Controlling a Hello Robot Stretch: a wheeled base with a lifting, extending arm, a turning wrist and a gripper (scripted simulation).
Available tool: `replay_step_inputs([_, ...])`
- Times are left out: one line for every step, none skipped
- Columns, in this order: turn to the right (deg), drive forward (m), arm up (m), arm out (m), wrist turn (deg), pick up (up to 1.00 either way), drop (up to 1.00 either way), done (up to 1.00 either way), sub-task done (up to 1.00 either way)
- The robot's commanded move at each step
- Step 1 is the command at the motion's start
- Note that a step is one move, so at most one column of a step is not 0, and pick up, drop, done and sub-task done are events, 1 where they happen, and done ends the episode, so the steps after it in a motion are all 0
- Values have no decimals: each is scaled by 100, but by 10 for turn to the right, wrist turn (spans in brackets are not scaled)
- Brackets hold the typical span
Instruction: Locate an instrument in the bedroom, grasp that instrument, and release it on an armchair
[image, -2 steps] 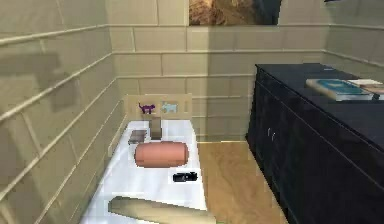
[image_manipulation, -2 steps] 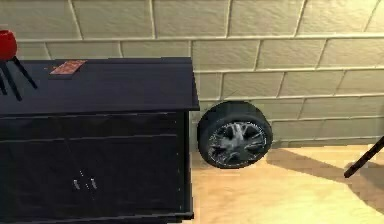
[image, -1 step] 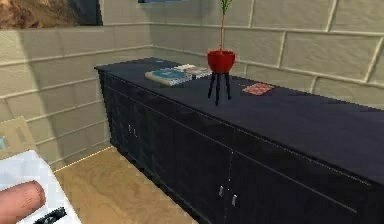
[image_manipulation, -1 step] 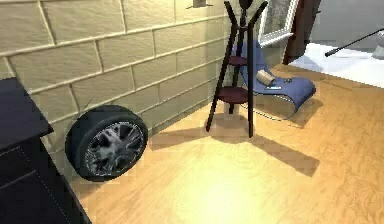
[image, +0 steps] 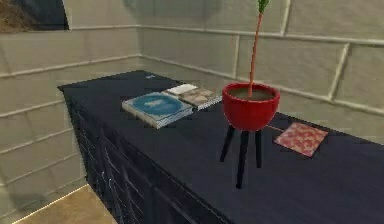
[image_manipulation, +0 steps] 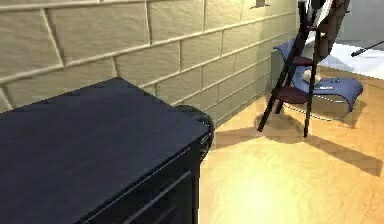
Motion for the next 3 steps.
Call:
replay_step_inputs([-270, 0, 0, 0, 0, 0, 0, 0, 0])
replay_step_inputs([0, 5, 0, 0, 0, 0, 0, 0, 0])
replay_step_inputs([-450, 0, 0, 0, 0, 0, 0, 0, 0])
